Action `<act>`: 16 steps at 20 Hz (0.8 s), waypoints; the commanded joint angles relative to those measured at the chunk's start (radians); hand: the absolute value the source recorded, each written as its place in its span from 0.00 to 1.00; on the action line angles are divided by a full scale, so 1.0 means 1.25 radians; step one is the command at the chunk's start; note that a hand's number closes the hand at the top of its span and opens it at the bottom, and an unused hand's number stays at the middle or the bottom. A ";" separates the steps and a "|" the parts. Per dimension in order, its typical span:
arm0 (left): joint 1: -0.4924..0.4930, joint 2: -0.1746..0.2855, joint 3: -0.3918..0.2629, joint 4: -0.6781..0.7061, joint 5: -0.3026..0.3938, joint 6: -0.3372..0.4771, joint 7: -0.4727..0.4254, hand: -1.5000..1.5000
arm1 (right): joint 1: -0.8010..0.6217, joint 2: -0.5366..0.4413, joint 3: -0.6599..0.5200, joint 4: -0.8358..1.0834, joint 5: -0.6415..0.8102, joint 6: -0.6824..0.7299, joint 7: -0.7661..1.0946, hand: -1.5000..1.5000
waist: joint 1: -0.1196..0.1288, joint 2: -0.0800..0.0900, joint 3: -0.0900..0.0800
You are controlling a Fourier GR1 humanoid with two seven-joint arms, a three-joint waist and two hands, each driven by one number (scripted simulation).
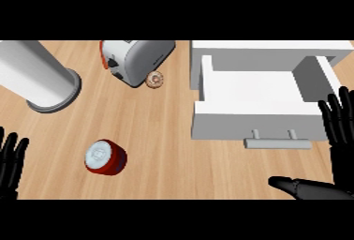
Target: Pick up the can, place it into the drawer and close the drawer
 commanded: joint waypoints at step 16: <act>0.012 -0.025 -0.035 0.007 -0.047 0.044 0.097 0.00 | -0.033 -0.028 -0.081 0.037 -0.028 0.018 0.043 0.00 | -0.007 0.000 0.001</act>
